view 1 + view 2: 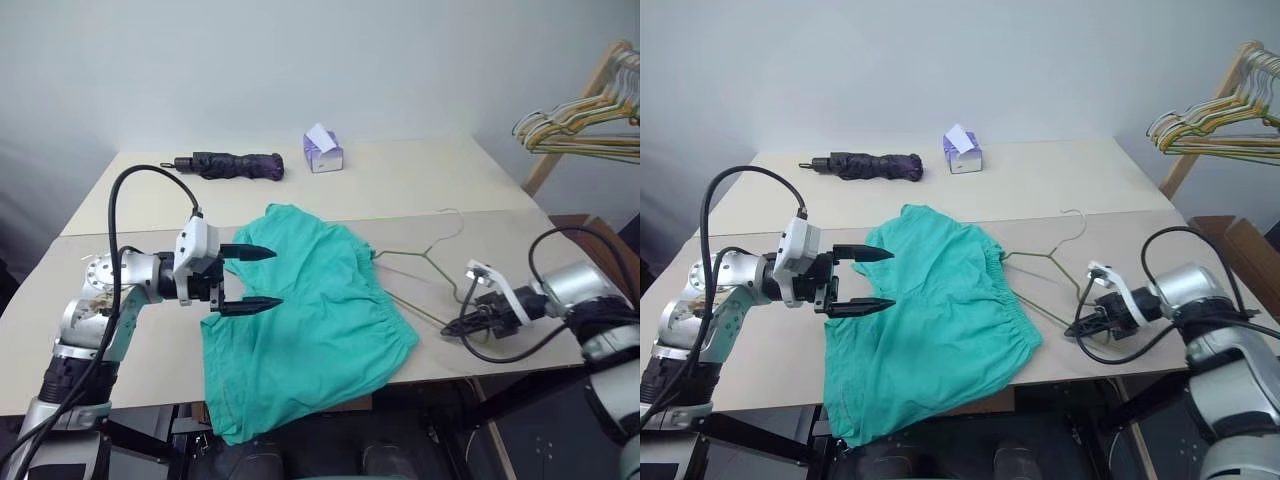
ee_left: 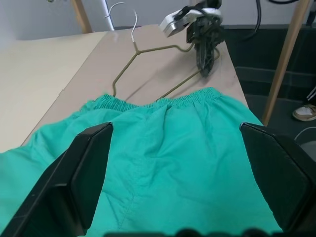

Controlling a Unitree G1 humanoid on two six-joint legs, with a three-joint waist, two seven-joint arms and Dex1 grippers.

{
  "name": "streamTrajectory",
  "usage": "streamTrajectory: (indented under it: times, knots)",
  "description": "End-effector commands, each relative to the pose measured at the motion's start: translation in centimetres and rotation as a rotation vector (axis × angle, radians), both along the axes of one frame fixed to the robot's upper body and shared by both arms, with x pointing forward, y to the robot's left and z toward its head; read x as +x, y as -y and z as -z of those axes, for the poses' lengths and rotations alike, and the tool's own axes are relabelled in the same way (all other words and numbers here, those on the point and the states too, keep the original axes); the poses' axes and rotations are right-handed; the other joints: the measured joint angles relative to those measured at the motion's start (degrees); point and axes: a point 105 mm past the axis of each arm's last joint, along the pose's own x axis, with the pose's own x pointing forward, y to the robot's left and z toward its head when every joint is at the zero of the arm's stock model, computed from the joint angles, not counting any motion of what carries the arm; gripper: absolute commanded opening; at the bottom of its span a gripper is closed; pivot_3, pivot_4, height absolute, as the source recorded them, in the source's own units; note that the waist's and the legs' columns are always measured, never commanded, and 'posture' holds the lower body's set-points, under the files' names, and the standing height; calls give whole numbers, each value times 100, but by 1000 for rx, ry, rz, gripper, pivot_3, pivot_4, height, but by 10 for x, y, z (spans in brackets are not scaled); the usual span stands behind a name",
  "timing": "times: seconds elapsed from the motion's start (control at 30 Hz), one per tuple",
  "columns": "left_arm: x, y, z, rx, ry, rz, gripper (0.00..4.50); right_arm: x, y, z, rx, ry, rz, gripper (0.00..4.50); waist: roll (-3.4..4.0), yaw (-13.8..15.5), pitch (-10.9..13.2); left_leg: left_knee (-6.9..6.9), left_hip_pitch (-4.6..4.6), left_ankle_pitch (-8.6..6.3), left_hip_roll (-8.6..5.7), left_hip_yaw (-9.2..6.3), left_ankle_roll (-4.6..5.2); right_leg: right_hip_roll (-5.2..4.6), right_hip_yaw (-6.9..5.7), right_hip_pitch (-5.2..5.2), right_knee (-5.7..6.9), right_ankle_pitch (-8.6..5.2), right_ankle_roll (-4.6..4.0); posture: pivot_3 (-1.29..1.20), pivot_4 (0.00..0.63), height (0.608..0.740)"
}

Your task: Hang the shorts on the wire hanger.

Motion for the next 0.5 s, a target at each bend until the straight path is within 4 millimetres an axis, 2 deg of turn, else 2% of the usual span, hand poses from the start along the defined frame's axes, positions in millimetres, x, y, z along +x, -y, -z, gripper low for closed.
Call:
streamTrajectory:
  times: [0.03,0.17,0.3,0.5]
  knots:
    - [0,-5,-14,3,64,-26,4446,-2,2,-5,7,-13,-46,0,0,66,0,0,-1,0,-1,0,0,-1,0,0,0,0,0,71,10,740]
    - [-1,-6,-15,-6,63,-33,4446,0,-3,-16,56,9,-57,0,0,147,0,0,5,0,0,0,0,1,-1,1,3,1,-1,65,12,740]
    - [-1,-4,-12,3,68,-25,4446,7,-7,-13,53,1,-30,0,0,128,0,0,8,0,4,3,0,5,0,2,3,1,-2,60,9,740]
    - [7,-1,-15,-7,82,-32,4446,7,-12,-16,172,-10,69,0,0,164,0,1,2,0,3,2,-1,5,-1,0,2,2,-3,25,10,740]
